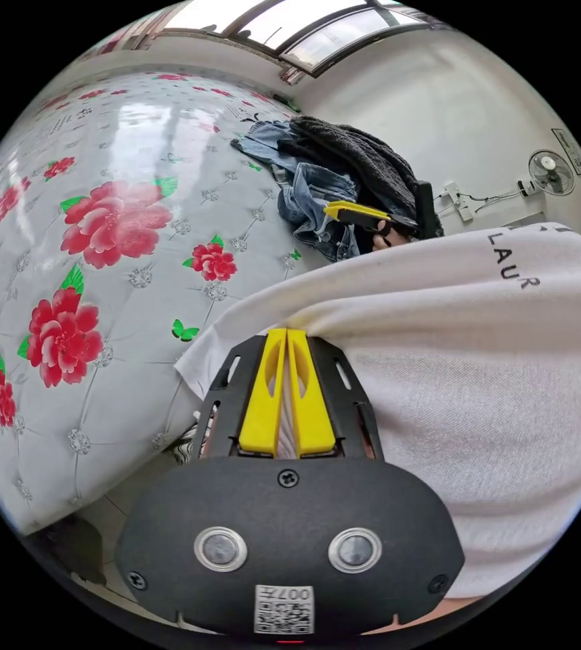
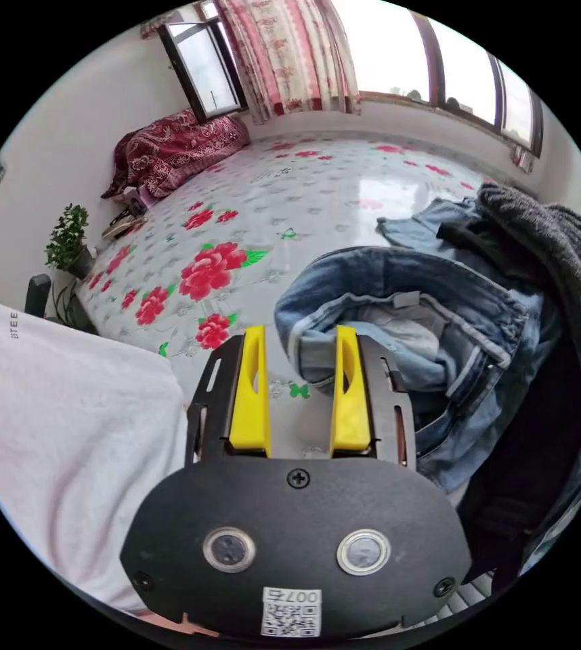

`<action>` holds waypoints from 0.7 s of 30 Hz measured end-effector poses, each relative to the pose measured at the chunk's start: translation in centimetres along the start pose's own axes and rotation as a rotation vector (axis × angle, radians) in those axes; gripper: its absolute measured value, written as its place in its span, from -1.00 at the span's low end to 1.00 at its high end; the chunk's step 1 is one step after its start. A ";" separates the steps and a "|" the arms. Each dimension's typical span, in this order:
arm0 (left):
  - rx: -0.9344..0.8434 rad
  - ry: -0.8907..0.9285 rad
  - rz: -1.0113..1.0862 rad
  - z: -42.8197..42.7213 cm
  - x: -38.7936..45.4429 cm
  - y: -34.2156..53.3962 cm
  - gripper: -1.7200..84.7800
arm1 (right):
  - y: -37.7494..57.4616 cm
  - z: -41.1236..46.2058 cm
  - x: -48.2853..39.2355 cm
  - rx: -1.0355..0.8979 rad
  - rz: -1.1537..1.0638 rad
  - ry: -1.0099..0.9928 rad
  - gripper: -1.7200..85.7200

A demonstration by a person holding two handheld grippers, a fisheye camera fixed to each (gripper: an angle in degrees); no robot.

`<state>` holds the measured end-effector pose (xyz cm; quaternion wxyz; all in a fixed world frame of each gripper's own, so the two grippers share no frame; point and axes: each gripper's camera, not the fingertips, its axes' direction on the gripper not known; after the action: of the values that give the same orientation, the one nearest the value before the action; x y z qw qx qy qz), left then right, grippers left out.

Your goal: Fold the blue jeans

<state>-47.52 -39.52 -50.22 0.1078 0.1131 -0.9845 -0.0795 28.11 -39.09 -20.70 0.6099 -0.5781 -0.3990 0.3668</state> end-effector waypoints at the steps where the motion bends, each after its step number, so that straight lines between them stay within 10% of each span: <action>1: 0.002 0.006 0.000 -0.2 -0.1 0.1 -0.98 | 0.3 0.8 -0.1 -0.026 0.017 -0.003 -0.64; 9: 0.008 0.080 0.007 -2.9 -0.7 0.5 -0.98 | 2.4 9.0 1.2 -0.257 0.109 0.217 -0.72; 21: 0.209 0.064 -0.215 -10.0 -3.7 3.5 -0.89 | 0.4 3.8 5.1 -0.101 0.228 -0.004 -0.85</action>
<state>-42.42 -36.60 -40.71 0.1178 0.2310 -0.9657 0.0160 26.74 -32.80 -20.73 0.5334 -0.6491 -0.3498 0.4145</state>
